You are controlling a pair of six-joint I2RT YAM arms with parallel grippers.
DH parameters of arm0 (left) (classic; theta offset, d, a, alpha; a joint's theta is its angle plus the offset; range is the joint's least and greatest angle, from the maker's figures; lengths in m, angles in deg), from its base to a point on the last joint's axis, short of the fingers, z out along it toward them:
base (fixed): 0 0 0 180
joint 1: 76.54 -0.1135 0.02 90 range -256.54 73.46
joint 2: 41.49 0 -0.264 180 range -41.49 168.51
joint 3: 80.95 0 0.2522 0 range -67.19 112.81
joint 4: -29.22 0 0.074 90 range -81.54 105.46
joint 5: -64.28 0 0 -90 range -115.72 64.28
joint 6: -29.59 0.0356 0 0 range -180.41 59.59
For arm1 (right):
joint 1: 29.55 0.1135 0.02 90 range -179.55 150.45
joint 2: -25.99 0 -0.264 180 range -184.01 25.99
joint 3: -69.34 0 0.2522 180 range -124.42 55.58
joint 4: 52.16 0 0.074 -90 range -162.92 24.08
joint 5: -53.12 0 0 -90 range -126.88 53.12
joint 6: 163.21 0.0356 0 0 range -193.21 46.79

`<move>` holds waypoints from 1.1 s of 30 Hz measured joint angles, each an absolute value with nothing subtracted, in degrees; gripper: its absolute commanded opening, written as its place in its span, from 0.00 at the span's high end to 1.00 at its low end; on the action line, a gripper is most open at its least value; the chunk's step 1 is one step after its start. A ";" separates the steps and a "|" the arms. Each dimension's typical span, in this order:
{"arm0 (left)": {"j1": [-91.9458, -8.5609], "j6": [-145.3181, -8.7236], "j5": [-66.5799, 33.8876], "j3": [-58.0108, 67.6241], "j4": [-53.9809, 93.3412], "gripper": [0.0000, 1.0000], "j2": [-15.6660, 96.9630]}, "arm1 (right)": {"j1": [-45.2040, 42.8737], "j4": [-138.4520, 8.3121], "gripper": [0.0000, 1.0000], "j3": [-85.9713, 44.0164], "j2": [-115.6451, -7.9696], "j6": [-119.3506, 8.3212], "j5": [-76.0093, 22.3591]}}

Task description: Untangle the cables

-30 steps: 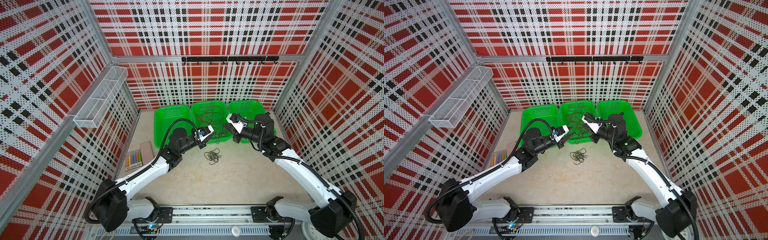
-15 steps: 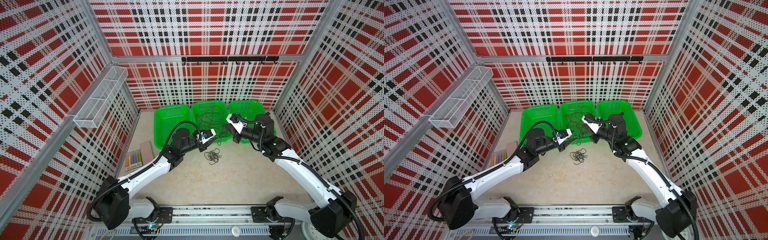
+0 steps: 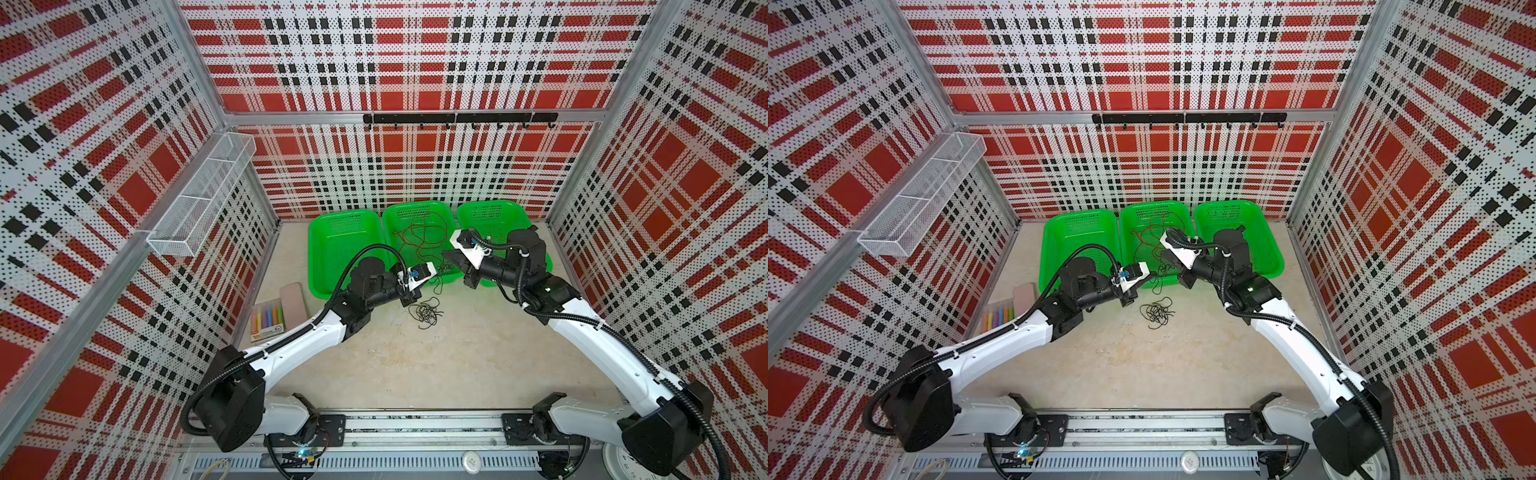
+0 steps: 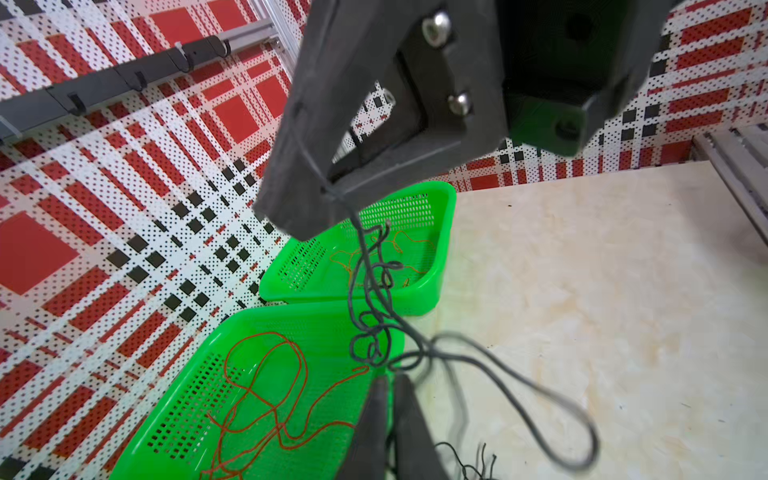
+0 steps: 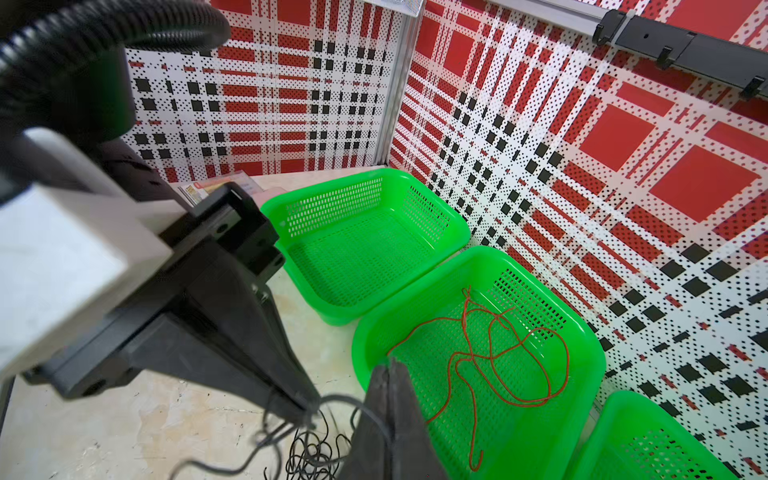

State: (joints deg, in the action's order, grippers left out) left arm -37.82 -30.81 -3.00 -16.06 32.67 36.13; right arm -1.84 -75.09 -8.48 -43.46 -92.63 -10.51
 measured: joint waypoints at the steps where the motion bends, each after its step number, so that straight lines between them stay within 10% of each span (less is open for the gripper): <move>1: -37.85 -31.22 -3.63 -16.08 33.11 1.00 36.04 | -1.84 -74.85 1.00 -8.08 -43.39 -92.44 -11.08; 17: -46.06 -45.28 -9.51 -20.41 46.57 1.00 24.61 | -6.11 -57.80 1.00 6.10 -43.63 -81.18 -10.97; 33: -41.45 -47.66 -11.04 1.62 46.03 1.00 32.52 | -6.96 -38.83 0.83 16.24 -51.94 -69.53 -11.53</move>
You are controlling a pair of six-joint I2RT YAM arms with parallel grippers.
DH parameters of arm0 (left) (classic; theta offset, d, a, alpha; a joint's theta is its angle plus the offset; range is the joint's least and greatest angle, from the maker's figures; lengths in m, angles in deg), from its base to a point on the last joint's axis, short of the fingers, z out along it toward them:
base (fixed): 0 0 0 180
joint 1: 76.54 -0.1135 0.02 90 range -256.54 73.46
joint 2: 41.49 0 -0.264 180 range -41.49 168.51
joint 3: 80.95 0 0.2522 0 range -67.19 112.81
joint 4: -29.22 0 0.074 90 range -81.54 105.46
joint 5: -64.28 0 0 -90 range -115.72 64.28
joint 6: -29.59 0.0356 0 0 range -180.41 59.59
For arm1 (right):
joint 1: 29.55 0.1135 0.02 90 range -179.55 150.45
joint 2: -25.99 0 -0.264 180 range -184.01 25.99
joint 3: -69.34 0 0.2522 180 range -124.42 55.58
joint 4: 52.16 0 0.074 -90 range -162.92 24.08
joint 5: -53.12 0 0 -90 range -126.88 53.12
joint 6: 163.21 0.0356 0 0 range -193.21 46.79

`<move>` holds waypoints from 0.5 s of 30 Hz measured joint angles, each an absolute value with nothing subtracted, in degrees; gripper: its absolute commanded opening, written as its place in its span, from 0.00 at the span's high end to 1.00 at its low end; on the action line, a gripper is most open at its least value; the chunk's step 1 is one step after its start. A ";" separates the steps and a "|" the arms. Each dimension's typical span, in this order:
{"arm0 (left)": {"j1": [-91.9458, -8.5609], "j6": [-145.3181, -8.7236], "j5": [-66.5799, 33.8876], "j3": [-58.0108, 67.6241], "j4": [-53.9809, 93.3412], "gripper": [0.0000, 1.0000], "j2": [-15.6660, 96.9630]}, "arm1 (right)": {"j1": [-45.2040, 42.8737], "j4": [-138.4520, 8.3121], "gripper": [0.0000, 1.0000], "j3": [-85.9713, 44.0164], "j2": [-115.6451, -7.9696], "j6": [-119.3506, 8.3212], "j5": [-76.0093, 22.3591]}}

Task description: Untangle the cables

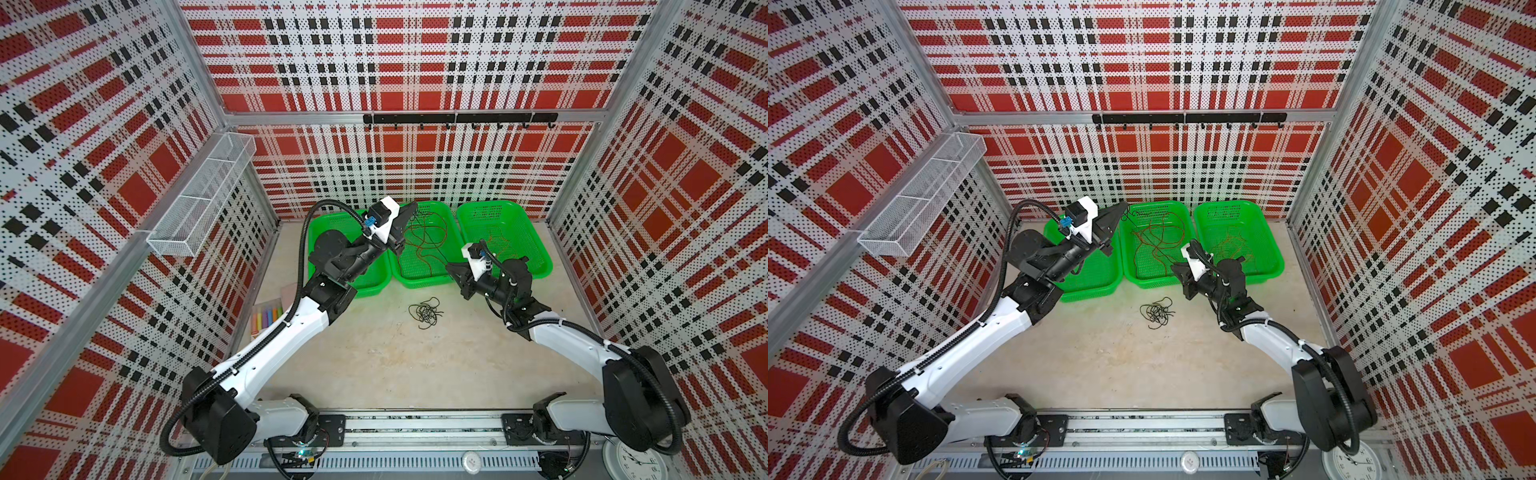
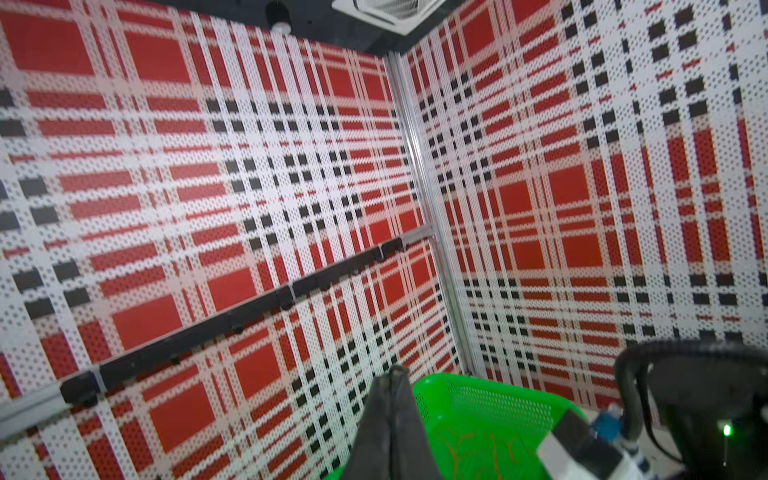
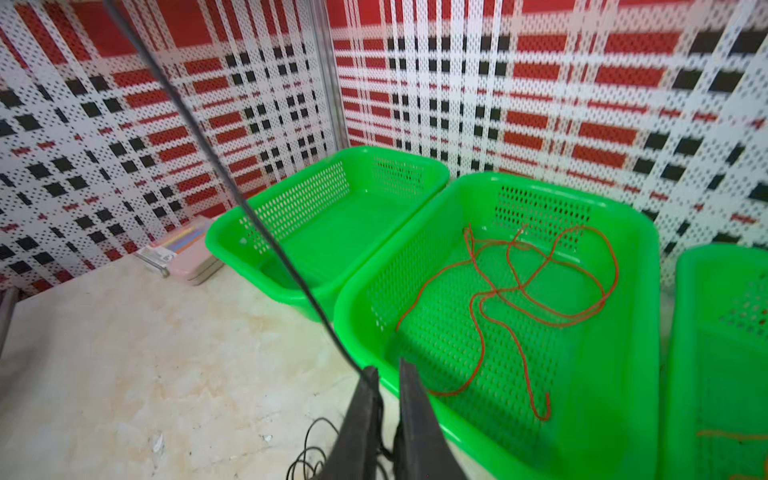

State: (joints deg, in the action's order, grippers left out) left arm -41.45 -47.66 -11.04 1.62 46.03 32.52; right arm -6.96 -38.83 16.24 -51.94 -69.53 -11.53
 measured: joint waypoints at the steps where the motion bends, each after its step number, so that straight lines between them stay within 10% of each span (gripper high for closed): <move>1: -40.86 -47.57 -11.22 2.72 46.79 1.00 32.81 | -6.76 -38.50 0.83 16.37 -52.77 -68.98 -11.53; 15: -38.59 -47.31 -14.01 8.60 47.95 1.00 37.05 | -6.08 -27.75 0.84 17.58 -57.75 -64.29 -9.85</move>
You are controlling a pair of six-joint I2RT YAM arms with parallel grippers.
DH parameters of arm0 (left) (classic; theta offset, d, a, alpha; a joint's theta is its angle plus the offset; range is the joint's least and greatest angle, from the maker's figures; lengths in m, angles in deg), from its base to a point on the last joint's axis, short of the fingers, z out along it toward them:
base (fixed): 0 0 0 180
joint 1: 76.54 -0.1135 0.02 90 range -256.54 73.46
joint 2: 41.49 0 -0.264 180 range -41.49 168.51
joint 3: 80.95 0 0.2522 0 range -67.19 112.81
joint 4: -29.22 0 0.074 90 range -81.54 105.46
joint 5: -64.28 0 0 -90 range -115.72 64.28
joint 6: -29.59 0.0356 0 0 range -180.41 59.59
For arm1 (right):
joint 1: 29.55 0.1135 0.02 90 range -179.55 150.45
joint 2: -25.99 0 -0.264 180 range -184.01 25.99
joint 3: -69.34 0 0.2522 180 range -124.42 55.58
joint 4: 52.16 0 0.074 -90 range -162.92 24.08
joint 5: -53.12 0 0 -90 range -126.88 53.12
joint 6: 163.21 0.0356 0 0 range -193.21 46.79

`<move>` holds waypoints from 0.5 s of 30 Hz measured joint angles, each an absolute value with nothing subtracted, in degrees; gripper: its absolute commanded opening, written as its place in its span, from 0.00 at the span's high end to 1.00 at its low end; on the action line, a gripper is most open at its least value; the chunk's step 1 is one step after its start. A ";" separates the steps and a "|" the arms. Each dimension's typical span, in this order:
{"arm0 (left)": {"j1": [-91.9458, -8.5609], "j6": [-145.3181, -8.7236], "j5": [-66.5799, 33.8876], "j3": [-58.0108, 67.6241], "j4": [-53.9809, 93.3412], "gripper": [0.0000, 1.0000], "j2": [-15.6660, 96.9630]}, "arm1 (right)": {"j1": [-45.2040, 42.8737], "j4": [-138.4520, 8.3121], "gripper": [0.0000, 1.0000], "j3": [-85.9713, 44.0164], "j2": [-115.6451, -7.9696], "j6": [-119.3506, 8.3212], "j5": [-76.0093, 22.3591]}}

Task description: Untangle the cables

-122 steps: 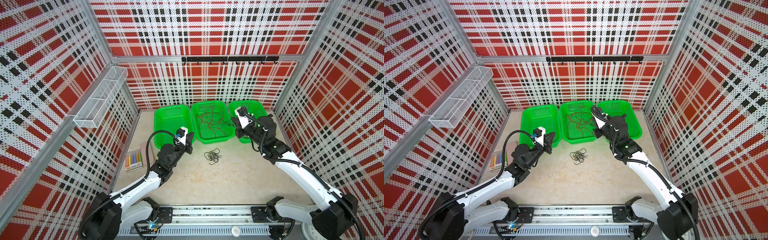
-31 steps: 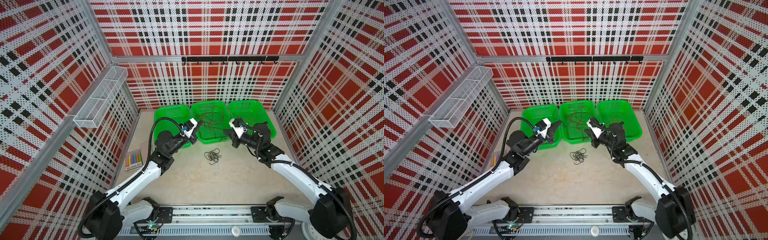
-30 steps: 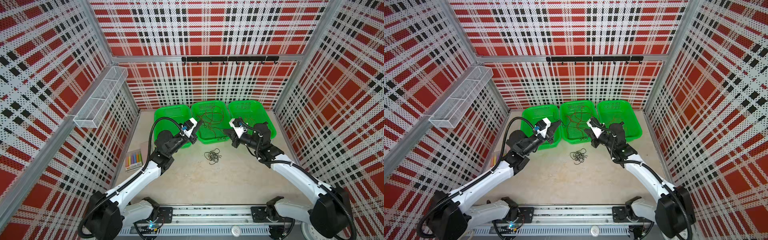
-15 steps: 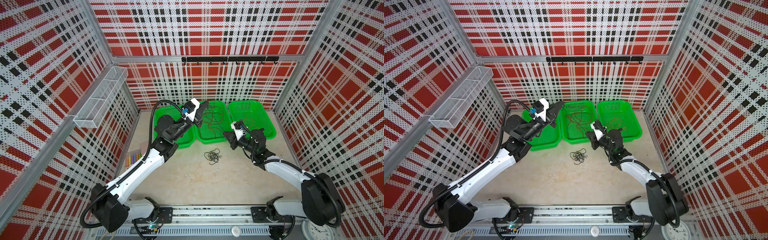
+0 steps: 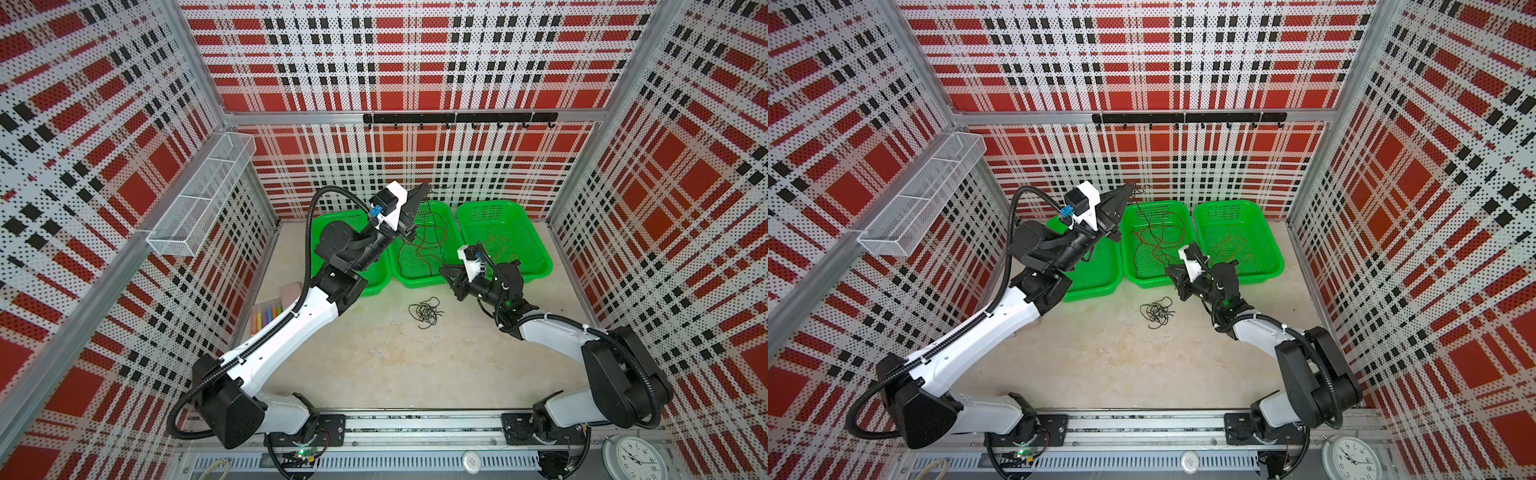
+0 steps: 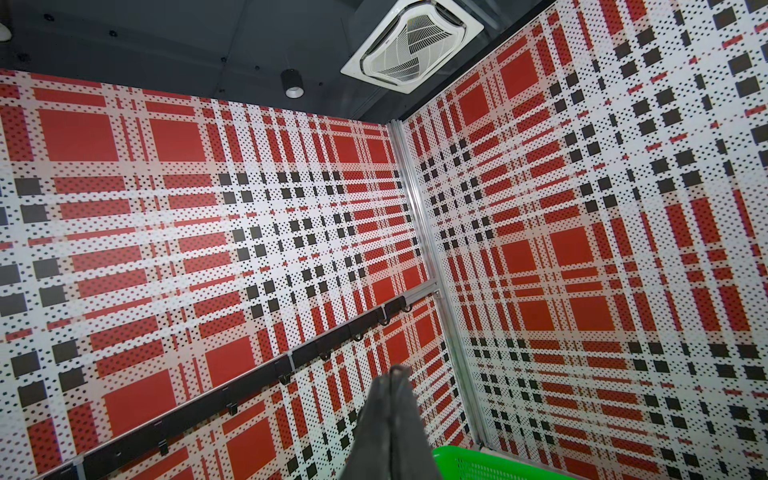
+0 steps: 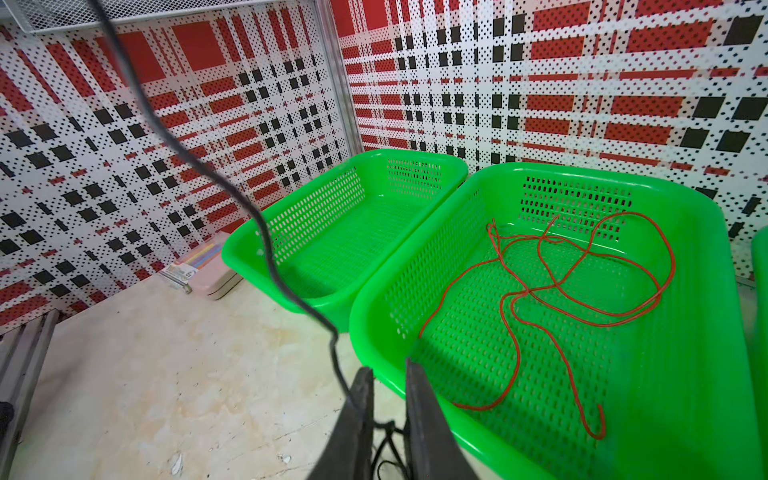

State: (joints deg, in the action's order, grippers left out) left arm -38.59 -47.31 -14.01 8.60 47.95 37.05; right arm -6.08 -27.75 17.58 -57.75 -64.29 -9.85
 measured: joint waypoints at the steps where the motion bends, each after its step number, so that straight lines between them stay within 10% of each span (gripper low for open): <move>1: -38.59 -47.25 -14.28 9.08 47.67 1.00 37.20 | -6.08 -27.70 0.85 17.58 -58.06 -64.31 -9.87; 15: -57.98 -51.27 -19.39 12.51 43.36 1.00 40.11 | 3.10 -33.41 0.91 0.03 -72.99 -61.20 -8.45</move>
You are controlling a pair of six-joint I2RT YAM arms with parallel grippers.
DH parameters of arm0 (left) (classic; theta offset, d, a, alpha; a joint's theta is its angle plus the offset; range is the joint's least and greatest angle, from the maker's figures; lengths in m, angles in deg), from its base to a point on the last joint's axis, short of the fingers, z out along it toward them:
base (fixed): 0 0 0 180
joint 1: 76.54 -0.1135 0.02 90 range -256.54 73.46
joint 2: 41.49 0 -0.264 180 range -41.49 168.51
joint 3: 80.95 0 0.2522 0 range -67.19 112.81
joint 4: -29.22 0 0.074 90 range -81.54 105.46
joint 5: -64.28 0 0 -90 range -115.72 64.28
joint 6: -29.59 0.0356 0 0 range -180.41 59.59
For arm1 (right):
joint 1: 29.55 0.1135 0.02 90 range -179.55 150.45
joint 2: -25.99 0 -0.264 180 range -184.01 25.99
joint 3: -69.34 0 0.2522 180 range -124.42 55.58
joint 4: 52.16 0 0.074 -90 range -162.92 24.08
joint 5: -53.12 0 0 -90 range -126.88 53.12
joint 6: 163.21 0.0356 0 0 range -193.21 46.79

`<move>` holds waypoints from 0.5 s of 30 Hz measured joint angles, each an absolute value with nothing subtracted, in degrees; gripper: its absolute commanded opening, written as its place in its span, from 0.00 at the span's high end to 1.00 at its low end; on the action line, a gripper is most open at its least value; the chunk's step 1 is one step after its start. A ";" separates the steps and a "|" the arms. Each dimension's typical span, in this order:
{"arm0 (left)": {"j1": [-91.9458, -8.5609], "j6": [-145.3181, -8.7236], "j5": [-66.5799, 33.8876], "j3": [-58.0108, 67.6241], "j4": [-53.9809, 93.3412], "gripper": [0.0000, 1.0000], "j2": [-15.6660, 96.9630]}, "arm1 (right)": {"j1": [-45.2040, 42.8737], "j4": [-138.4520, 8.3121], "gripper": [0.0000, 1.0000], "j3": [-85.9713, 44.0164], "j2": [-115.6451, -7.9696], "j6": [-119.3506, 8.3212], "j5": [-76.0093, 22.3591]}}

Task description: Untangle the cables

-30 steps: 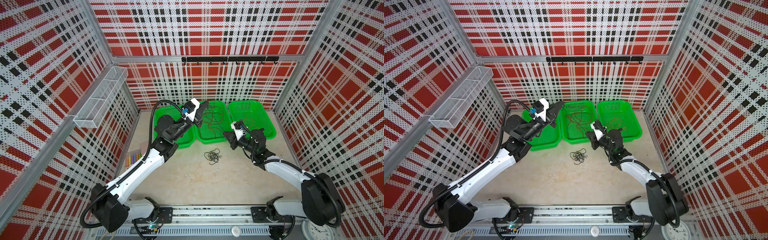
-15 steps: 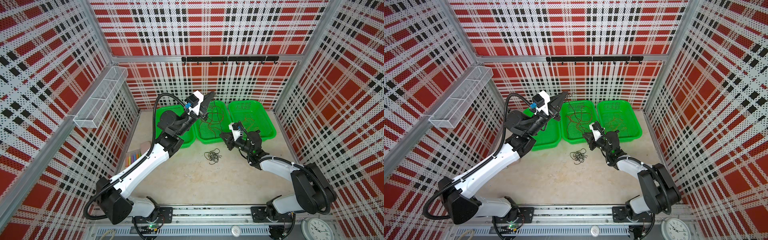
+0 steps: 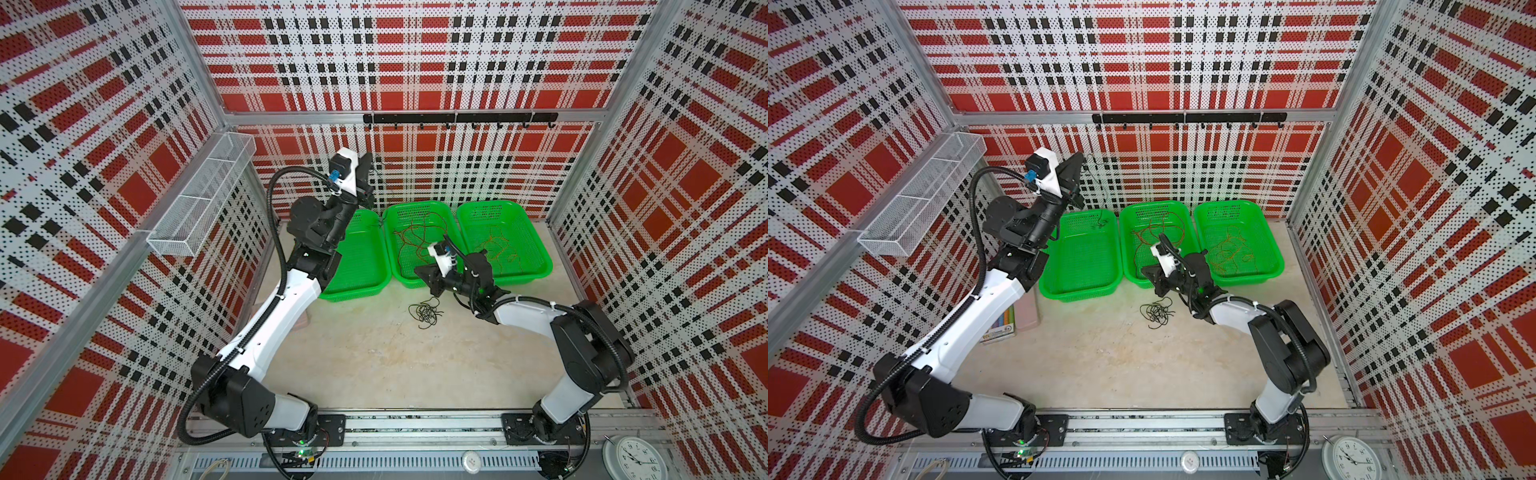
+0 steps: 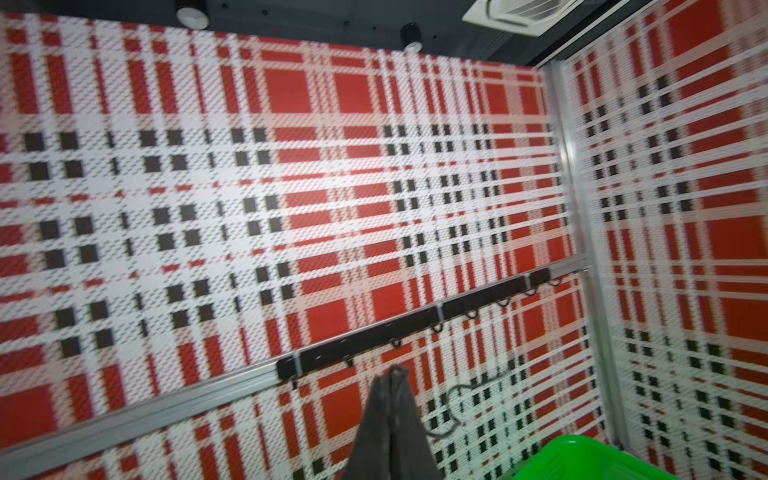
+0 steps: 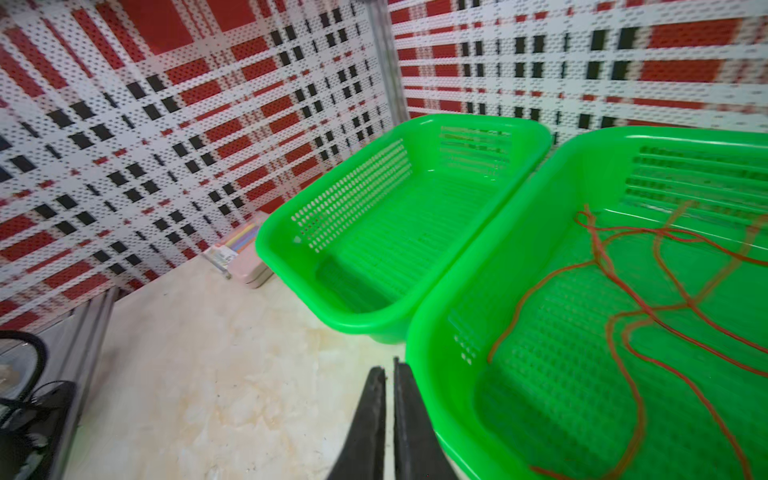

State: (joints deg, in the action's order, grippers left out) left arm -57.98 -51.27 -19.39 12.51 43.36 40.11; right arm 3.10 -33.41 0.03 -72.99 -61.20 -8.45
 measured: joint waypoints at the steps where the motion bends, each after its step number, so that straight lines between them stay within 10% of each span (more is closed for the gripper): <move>1: -59.33 -51.40 -19.72 11.79 43.30 1.00 40.41 | 3.79 -33.67 0.91 -2.55 -74.58 -60.85 -8.63; 15: -69.71 -54.41 -17.03 0.25 44.76 1.00 49.99 | 7.40 -38.74 0.86 -23.47 -91.65 -54.80 -12.87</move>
State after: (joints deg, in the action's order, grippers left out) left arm -69.71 -54.41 -17.03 0.25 44.76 49.99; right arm 7.40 -38.74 -23.47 -91.65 -54.80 -12.87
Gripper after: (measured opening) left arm 0.047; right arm 0.113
